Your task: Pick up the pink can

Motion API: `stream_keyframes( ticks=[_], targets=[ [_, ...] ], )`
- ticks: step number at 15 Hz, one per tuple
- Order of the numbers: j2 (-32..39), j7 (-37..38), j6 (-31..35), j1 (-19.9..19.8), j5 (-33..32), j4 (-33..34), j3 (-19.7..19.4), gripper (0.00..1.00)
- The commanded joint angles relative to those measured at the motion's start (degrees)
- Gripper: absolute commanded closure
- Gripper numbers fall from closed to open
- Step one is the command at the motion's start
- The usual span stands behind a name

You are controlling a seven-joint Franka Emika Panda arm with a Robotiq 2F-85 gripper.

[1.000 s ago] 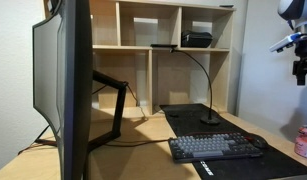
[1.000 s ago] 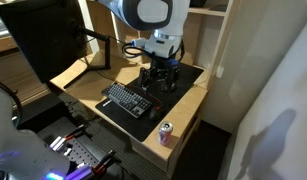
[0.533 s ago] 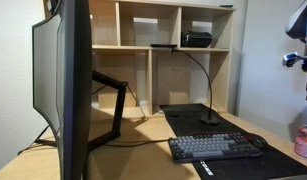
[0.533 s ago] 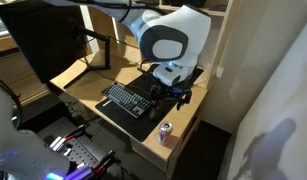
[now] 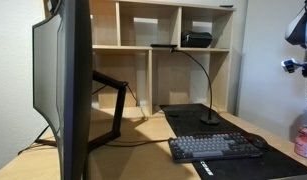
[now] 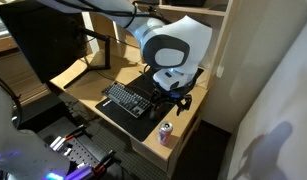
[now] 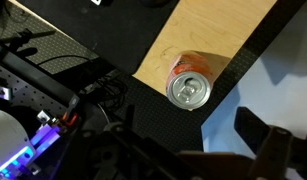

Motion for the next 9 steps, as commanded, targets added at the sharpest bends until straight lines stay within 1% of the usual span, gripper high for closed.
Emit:
stream_keyframes(
  ticks=[1,4,6,9],
  targets=[
    [3.28,2.81,3.94,0.47,3.05,0.35,0.32,0.00],
    [5.55,5.69,7.49,1.04,4.43,0.13,0.40,0.00],
    [7.16,8.61,9.24,1.72,3.85,-0.10,0.33,0.00],
    [8.38,11.73,9.28,2.42,3.38,-0.65,0.17,0.00]
  ],
)
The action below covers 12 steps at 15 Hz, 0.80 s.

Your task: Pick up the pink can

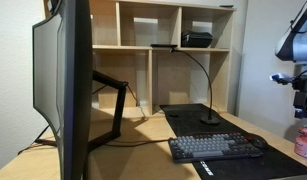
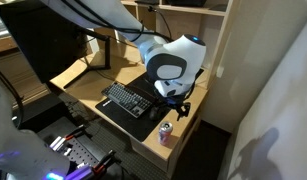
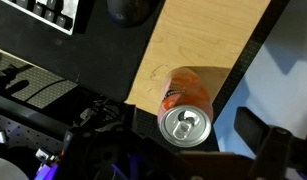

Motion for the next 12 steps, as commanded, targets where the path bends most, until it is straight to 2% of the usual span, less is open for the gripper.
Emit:
stream_keyframes(
  ticks=[1,3,4,8,9,12],
  targets=[
    [1.89,3.55,1.70,0.90,0.47,-0.32,-0.16,0.00],
    [2.27,7.34,2.05,1.55,0.30,-0.35,-0.34,0.00],
    [1.95,4.76,0.65,0.99,0.05,0.06,-0.19,0.00],
    [2.19,6.96,0.89,1.38,0.02,0.07,-0.13,0.00],
    [3.51,8.35,2.81,1.30,0.42,0.72,-0.34,0.00],
    [2.37,7.09,4.42,-0.26,5.40,-0.08,-0.12,0.00]
  ],
)
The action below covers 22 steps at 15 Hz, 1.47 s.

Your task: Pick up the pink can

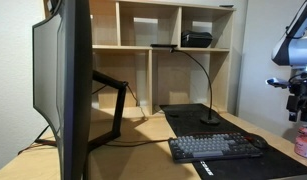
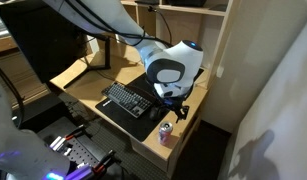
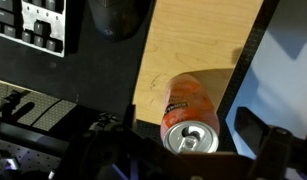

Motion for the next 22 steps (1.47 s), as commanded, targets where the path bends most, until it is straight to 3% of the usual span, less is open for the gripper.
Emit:
stream_keyframes(
  ticks=[1,4,10,18,19,22],
  targets=[
    [0.03,-0.54,1.63,-1.36,5.14,-0.03,0.14,0.00],
    [0.14,0.89,0.40,-1.20,4.61,0.18,-0.66,0.00],
    [0.33,9.68,-1.48,-0.31,-2.87,0.53,-2.89,0.00],
    [0.24,9.66,-2.17,-0.91,-0.85,0.21,-2.04,0.00],
    [0.48,11.47,-6.76,-0.30,-4.50,1.02,-2.97,0.00],
    [0.39,10.77,-10.37,-0.81,-4.52,1.21,-2.34,0.00]
  ],
)
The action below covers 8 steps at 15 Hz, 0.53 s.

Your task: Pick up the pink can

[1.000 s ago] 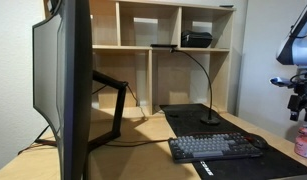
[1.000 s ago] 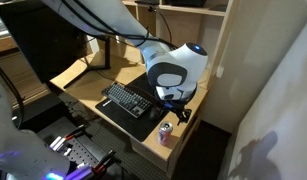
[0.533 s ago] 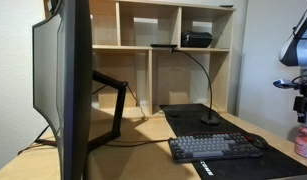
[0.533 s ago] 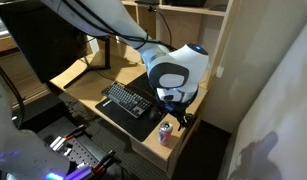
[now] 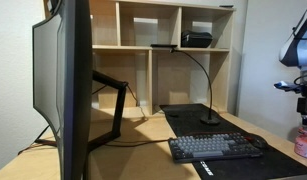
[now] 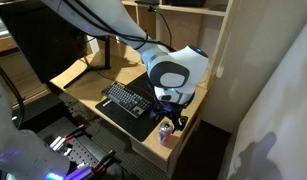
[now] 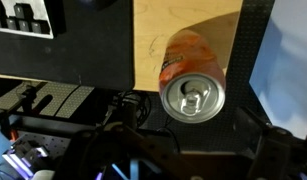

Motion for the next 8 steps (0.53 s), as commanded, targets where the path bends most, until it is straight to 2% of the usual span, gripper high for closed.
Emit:
stream_keyframes(
  ticks=[1,6,8],
  targets=[
    [0.15,0.19,-3.38,-0.24,0.12,0.89,0.19,0.00],
    [0.03,3.68,3.04,0.12,-0.21,0.14,-0.19,0.00],
    [-0.01,3.85,3.57,-0.21,1.12,0.19,0.23,0.00]
  ],
)
